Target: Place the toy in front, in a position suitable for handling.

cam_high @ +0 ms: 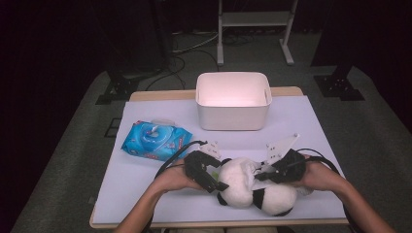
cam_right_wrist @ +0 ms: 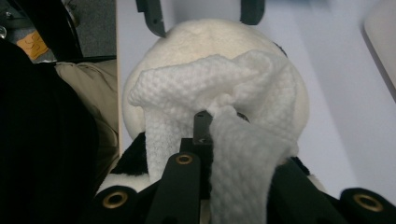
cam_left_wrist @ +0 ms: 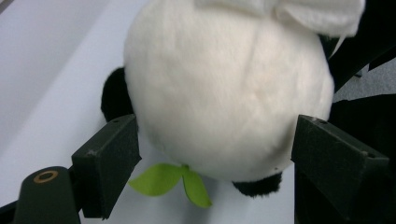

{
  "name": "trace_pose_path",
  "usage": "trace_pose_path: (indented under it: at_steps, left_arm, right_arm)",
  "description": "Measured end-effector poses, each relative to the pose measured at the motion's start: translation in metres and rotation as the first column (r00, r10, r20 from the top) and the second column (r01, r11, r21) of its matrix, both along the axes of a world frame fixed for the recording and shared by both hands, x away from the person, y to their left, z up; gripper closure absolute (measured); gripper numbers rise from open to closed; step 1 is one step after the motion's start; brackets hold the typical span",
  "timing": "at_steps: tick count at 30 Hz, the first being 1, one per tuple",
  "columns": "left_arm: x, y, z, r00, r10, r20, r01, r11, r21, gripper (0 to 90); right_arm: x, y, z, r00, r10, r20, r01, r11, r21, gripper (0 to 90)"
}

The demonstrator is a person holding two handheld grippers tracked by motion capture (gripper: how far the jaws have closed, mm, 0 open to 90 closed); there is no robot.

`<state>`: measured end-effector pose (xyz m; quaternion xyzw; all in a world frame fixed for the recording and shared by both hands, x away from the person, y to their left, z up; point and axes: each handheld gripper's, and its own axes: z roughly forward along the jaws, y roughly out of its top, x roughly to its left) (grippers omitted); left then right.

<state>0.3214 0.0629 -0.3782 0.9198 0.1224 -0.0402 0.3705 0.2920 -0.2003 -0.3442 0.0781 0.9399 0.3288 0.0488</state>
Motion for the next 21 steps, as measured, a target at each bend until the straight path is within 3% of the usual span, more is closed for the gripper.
trace_pose_path:
  at_steps: [7,11,13,21]
  left_arm:
    - [0.003,-0.010,0.006,0.9999,-0.010,0.013,0.010,0.9999,-0.010,13.3]
    - [0.005,-0.016,0.003,0.9999,-0.016,-0.002,0.016,0.9999,0.000,11.8]
    - [0.005,-0.018,0.001,0.9991,-0.030,-0.031,0.030,0.9996,0.001,12.8]
    - [0.001,-0.018,-0.003,0.9990,-0.038,-0.024,0.038,0.9992,0.008,15.1]
  right_arm:
    - [-0.012,0.007,0.000,0.9996,0.028,0.004,-0.028,1.000,-0.004,82.1]
    - [-0.018,0.010,0.001,0.9988,0.049,0.010,-0.049,0.999,-0.008,82.0]
    - [-0.019,0.011,0.001,0.9986,0.052,0.008,-0.052,0.999,-0.012,82.0]
    - [-0.011,0.014,0.010,0.9978,0.064,0.016,-0.064,0.997,-0.037,82.0]
